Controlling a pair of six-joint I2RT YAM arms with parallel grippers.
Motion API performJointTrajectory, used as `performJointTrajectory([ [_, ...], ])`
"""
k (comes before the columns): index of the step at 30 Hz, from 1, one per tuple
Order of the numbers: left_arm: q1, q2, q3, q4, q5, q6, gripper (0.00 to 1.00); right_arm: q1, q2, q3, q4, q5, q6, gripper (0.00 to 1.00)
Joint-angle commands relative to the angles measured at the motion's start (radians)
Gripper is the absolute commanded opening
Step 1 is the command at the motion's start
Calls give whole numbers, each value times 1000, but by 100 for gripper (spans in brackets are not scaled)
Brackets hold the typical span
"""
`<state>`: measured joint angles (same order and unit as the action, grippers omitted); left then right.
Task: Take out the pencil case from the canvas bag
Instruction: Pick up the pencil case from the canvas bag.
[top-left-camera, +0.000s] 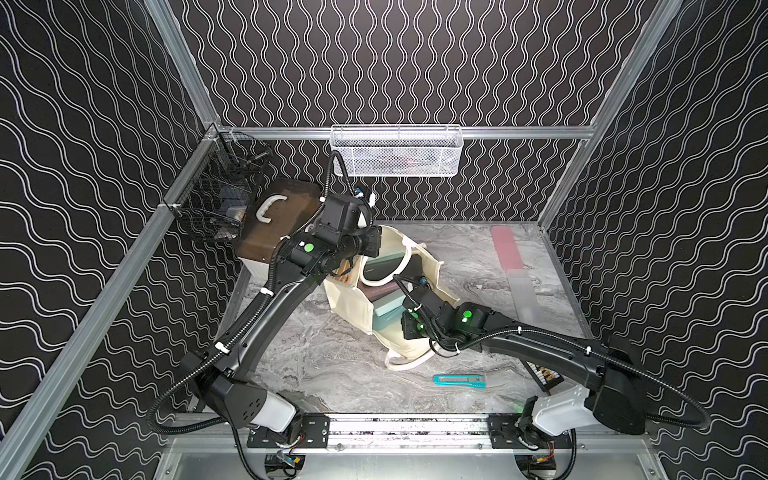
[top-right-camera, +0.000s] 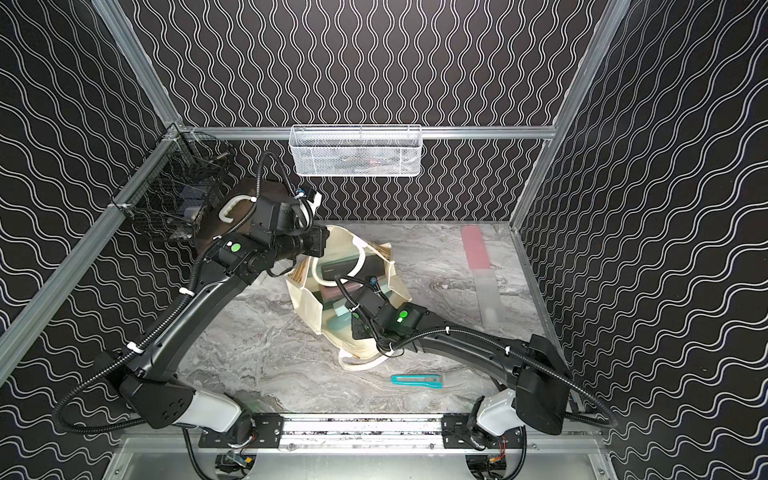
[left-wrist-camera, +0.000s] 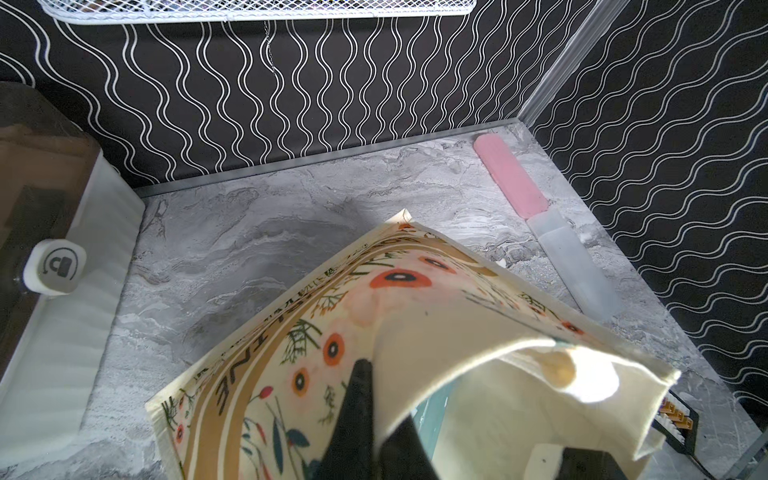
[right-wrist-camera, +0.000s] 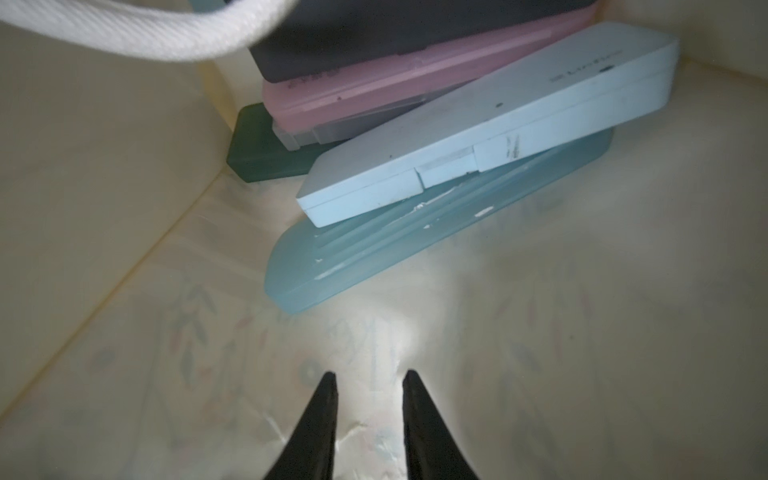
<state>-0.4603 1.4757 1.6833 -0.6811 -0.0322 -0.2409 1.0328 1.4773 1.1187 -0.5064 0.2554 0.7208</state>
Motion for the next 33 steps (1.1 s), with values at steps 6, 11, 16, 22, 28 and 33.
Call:
performJointTrajectory([
  [6,-14,-44,-20,61,-67,-27,0,-12,95,42,-25,70,117,29],
  [11,-31,-75,-48,60,-88,-41,0,-40,74,-11,35,64,184,30],
  [16,-42,-108,-86,60,-95,-61,0,-60,65,-26,67,79,241,38],
  [22,-49,-143,-131,66,-91,-70,0,-89,81,-16,65,79,321,42],
  [28,-54,-165,-164,77,-75,-82,0,-145,85,-46,109,29,424,43],
  [33,-58,-179,-181,81,-66,-92,0,-179,95,-61,169,-35,489,43],
])
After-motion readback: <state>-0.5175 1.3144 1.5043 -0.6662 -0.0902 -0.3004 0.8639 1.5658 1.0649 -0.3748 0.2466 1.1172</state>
